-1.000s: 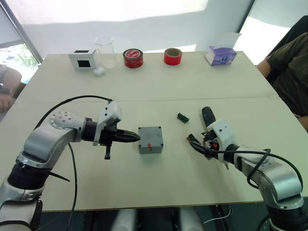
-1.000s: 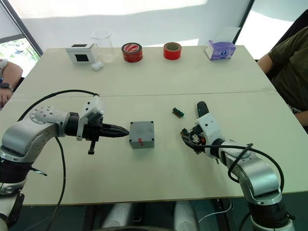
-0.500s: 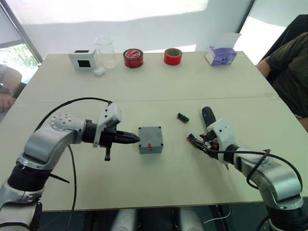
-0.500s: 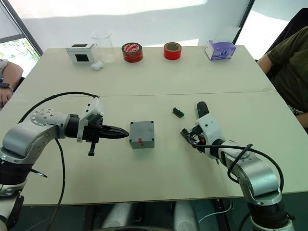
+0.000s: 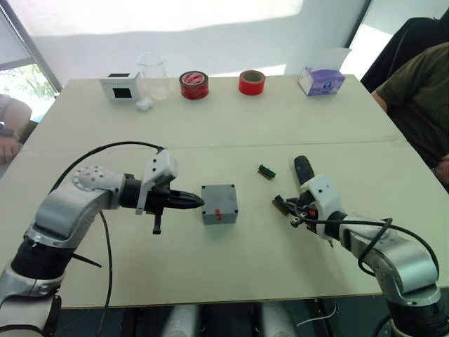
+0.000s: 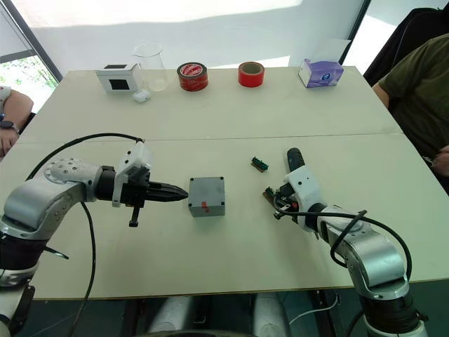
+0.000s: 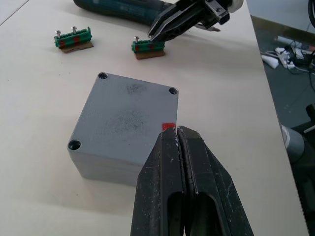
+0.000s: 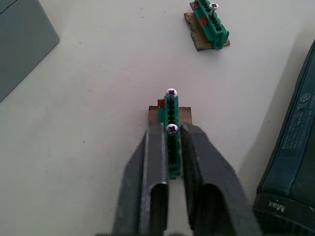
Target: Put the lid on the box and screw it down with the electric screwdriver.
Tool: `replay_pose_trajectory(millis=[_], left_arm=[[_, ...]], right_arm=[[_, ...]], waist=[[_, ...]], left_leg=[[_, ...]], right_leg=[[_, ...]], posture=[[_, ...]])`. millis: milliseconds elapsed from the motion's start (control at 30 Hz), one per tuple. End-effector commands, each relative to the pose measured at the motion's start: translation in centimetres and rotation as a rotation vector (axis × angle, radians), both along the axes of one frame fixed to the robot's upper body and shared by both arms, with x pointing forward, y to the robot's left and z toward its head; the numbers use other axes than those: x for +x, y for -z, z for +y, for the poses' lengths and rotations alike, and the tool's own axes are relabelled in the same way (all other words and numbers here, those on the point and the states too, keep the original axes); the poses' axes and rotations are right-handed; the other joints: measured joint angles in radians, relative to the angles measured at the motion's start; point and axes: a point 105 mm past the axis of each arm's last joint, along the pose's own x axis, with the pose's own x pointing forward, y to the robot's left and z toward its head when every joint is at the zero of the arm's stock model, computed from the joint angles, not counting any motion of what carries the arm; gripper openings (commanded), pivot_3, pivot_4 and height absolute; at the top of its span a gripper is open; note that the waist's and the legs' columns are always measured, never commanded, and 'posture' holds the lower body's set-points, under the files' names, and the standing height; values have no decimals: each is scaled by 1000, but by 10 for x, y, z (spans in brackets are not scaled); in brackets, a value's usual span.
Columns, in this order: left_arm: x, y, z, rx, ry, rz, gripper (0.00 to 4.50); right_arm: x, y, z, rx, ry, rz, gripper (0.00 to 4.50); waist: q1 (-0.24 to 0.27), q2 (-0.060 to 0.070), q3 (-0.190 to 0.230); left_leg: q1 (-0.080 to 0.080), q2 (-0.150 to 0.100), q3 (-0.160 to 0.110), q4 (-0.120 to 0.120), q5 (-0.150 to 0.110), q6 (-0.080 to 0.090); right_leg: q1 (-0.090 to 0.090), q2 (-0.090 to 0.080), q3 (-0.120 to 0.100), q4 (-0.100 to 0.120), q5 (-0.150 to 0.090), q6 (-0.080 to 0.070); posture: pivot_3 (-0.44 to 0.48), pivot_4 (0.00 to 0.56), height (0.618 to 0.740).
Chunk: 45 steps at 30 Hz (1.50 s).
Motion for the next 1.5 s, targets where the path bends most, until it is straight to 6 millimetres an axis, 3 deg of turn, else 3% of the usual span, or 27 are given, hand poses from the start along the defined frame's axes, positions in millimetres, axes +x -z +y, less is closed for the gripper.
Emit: replay_pose_trajectory(millis=[33,367,833,933,1033,1133,1500], left_arm=[[0,-5,1,3,3,-40,0],[2,-4,1,0,-4,-45,0],[16,-3,17,-8,-70,-25,0],[18,-4,21,-9,-90,-21,0],[18,-7,27,-24,-122,-6,0],[16,-9,31,-43,-154,6,0],[10,-7,32,-56,-199,9,0]], right_arm=[[2,-9,5,14,-19,-41,38],[2,-11,4,13,-17,-45,38],[-4,-47,9,26,-33,-136,38],[-3,-57,20,36,-79,-170,38],[1,-69,54,99,-211,-228,38],[4,-67,83,113,-332,-240,38],[11,-61,100,109,-418,-254,38]], waist=[[0,0,0],[0,0,0],[0,0,0],[-1,0,0],[-4,0,0],[-15,0,0],[-23,0,0]], left_leg=[[0,0,0,0,0,0],[0,0,0,0,0,0],[0,0,0,0,0,0],[0,0,0,0,0,0],[0,0,0,0,0,0],[0,0,0,0,0,0],[0,0,0,0,0,-1]], right_leg=[[0,0,0,0,0,0],[0,0,0,0,0,0],[0,0,0,1,0,0],[0,0,0,1,0,0],[0,0,0,1,0,0],[-1,1,0,2,0,0],[-2,0,0,3,0,0]], posture=[[0,150,740],[0,150,740],[0,150,740],[0,150,740],[0,150,740],[0,150,740],[0,150,740]])
